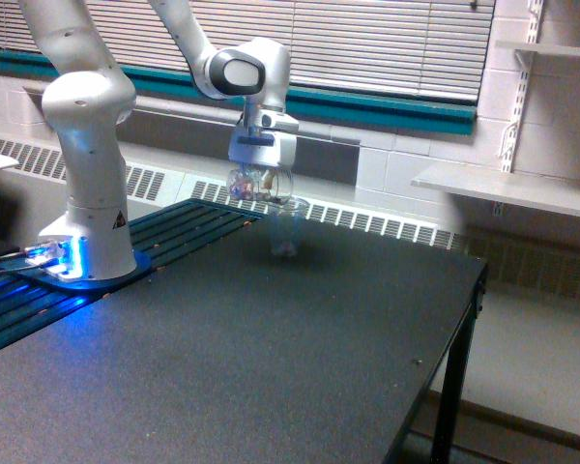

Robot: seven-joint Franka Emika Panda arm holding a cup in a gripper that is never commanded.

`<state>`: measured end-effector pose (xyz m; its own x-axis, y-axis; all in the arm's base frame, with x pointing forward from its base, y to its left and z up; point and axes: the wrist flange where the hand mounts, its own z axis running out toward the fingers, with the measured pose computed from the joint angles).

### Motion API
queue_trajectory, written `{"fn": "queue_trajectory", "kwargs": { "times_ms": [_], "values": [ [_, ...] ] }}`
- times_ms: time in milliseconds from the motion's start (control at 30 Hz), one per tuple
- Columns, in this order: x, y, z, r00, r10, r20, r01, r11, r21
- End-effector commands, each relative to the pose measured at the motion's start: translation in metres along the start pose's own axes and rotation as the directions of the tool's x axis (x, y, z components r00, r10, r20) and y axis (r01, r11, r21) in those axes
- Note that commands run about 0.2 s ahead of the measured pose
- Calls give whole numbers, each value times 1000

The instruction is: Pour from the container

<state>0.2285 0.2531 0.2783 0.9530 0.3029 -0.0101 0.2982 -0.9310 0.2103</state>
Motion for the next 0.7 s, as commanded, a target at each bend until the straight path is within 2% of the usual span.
{"fn": "queue_trajectory", "kwargs": {
  "times_ms": [33, 700],
  "values": [
    [11, -2, -5, 1000, -12, -4, 12, 1000, -10],
    [20, -15, -6, 998, -67, 22, 68, 997, -39]
  ]
}}
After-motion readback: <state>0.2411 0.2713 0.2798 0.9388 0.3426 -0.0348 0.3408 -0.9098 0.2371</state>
